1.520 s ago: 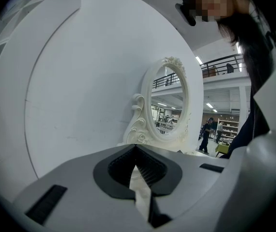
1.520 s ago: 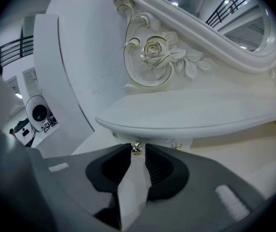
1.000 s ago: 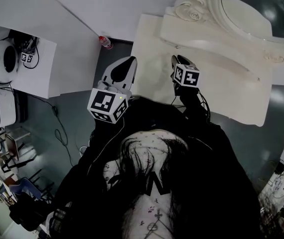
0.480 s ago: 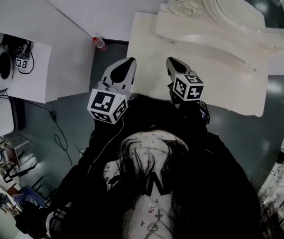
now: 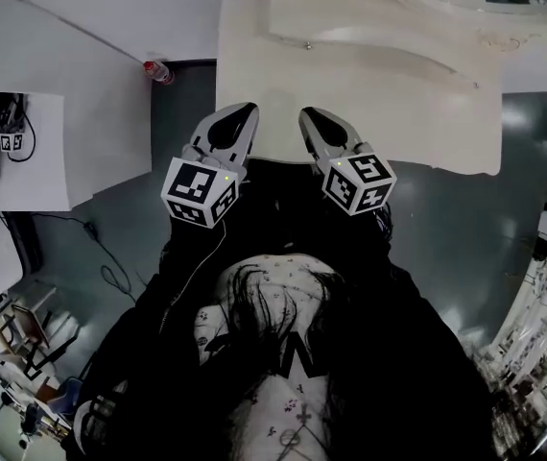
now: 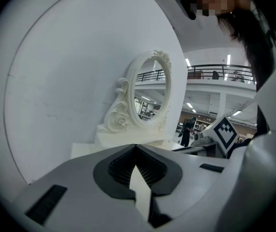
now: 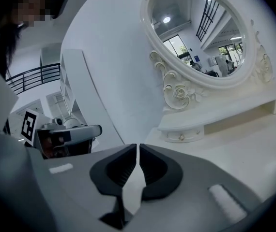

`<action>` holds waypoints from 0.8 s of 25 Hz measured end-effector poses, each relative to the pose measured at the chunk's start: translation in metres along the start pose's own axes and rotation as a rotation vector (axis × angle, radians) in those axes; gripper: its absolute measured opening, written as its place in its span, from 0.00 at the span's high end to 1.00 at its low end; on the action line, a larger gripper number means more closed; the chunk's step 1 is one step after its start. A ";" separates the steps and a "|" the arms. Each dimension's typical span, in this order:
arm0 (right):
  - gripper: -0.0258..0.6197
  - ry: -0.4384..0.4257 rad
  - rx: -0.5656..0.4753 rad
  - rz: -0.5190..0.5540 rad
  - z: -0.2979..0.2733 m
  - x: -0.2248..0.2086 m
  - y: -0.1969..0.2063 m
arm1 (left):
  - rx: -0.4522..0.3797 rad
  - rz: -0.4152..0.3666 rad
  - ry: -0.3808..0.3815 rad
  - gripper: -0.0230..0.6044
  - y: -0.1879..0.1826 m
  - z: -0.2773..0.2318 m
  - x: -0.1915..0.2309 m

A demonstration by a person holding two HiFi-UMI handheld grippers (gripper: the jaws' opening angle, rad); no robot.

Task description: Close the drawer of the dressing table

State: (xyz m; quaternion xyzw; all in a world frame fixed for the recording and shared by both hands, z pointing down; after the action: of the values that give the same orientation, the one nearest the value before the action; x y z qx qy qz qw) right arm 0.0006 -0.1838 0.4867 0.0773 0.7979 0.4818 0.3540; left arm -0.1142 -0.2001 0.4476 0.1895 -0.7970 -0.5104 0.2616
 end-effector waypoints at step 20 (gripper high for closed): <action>0.91 0.019 -0.031 0.088 0.122 0.019 0.031 | -0.014 -0.056 0.052 0.96 0.020 0.020 -0.116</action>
State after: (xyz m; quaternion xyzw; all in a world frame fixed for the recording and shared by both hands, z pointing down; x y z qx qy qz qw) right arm 0.0580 -0.0716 0.4677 0.1022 0.7895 0.5098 0.3261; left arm -0.0353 -0.1120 0.4330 0.2232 -0.7805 -0.5182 0.2692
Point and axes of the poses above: the fingertips, and each gripper's own axes: z backward along the fingers, x to its left, y out of its underside, the point moved 2 cm from there along z, backward along the fingers, and after that the axes turned 10 degrees about -y, right-handed, at the moved point
